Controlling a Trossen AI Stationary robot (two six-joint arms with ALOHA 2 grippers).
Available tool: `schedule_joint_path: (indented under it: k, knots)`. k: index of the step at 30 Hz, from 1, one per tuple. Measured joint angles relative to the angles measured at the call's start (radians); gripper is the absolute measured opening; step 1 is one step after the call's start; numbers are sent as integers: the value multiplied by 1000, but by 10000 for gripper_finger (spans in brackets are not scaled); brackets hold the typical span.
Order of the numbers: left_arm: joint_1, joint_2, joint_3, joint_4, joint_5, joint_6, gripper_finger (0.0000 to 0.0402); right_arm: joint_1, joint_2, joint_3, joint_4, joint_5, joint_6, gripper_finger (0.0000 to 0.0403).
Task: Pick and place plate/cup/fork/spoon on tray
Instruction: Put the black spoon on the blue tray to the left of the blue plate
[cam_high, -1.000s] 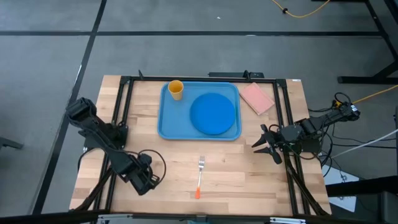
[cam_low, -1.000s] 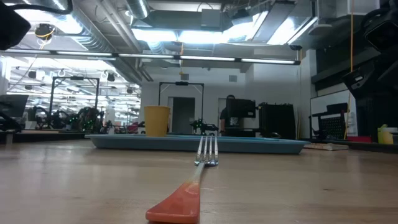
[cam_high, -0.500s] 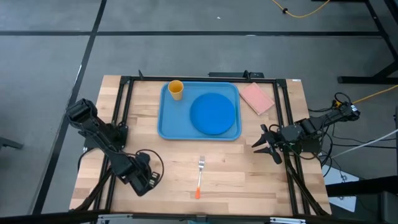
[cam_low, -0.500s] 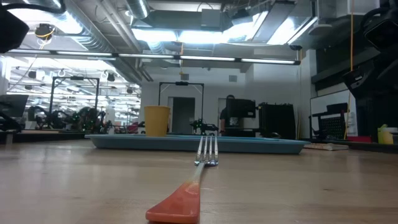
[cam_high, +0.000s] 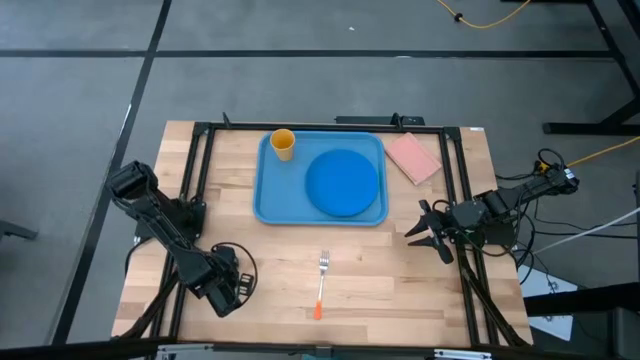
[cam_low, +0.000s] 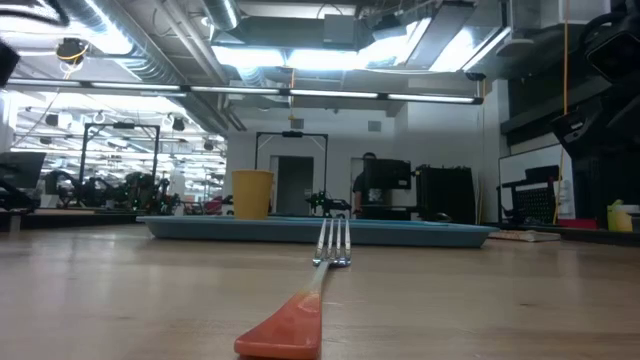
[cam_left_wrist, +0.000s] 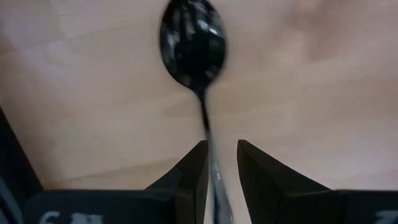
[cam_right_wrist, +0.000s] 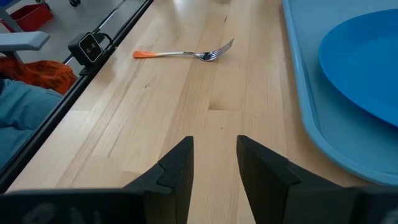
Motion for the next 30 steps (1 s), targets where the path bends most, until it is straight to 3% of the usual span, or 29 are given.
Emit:
schedule_joint_path:
  k: [30]
  knots:
    - [0, 104, -33, 85, 52, 12, 78, 0, 0, 0, 1, -1, 1, 127]
